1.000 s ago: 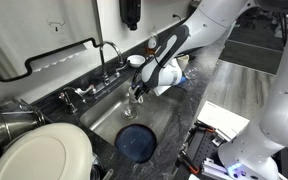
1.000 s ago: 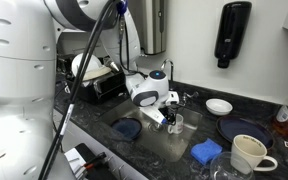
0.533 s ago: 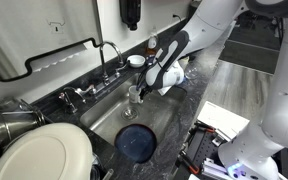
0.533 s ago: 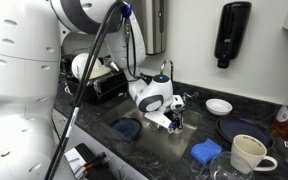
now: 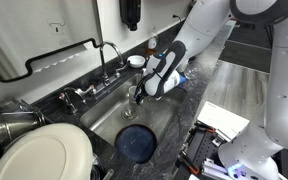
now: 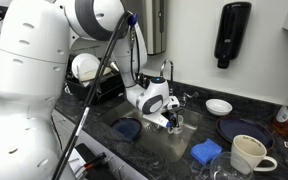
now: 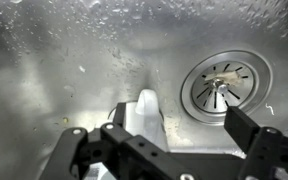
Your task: Close the faucet using the faucet handle on the right
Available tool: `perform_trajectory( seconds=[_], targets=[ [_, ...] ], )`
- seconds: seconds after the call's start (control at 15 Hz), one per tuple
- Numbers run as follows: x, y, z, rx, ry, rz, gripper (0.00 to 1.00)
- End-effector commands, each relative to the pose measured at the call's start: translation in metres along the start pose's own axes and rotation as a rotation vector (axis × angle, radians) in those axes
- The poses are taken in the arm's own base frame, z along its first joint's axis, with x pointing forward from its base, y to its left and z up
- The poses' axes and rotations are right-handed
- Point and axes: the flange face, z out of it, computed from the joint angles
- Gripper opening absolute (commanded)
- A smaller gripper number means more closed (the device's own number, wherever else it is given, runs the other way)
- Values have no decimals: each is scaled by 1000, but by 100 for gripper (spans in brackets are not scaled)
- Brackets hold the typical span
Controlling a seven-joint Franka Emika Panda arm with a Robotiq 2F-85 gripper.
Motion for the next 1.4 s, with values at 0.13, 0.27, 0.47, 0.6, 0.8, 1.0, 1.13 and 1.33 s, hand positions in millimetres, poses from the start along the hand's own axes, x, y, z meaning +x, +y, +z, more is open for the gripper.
perform_trajectory(
  seconds=[0.13, 0.27, 0.47, 0.6, 0.8, 1.0, 1.13, 1.33],
  targets=[
    [8, -6, 10, -10, -14, 85, 100],
    [8, -6, 10, -13, -15, 110, 100],
    [8, -5, 9, -25, -13, 140, 67],
    [8, -3, 9, -37, -14, 155, 51],
    [8, -1, 9, -55, -13, 171, 29],
    [10, 0, 8, -73, -5, 175, 9],
    [10, -2, 7, -84, -4, 168, 0],
    [11, -4, 7, -91, -5, 158, 4]
  ],
)
